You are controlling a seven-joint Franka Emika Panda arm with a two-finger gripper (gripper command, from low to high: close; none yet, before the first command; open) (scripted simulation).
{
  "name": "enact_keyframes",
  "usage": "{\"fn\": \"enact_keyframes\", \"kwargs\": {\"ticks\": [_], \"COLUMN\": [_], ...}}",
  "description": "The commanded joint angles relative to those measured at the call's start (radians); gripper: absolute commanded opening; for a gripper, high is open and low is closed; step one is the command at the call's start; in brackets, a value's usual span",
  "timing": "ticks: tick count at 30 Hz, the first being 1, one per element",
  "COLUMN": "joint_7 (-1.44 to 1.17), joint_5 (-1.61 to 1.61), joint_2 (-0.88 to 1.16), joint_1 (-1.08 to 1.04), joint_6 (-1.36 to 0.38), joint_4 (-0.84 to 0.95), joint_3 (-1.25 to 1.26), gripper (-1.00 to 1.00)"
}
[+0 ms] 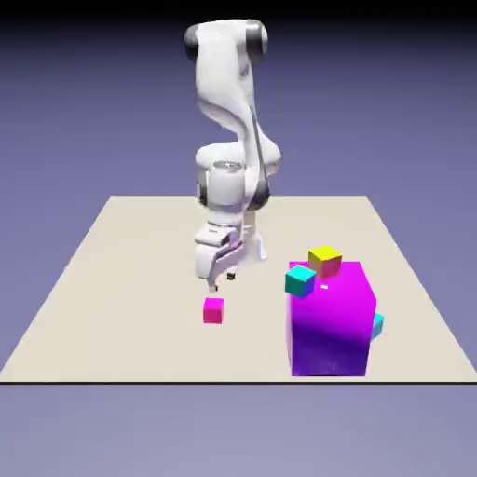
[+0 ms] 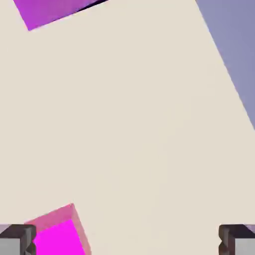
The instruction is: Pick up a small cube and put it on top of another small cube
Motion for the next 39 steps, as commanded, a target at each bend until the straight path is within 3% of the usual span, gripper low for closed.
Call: {"fn": "enact_keyframes", "kwargs": {"ticks": [1, 5, 16, 17, 28, 31, 39], "joint_7": [-0.044, -0.144, -0.237, -0.237, -0.144, -0.119, -0.392], "joint_5": [-0.024, -0.078, 0.103, 0.103, -0.077, -0.105, 0.004], "joint_2": [0.019, 0.064, 0.429, 0.429, 0.067, 0.057, -0.048], "joint_1": [0.014, 0.046, -0.066, -0.066, 0.045, 0.055, 0.209], "joint_6": [-0.007, -0.024, 0.294, 0.294, -0.021, -0.018, -0.32], "joint_4": [-0.005, -0.017, 0.029, 0.029, -0.017, -0.01, 0.276], "joint_3": [-0.025, -0.082, 0.079, 0.079, -0.081, -0.05, 0.091], "gripper": [0.0, 0.0, 0.0, -1.0, -1.0, -1.0, -1.0]}}
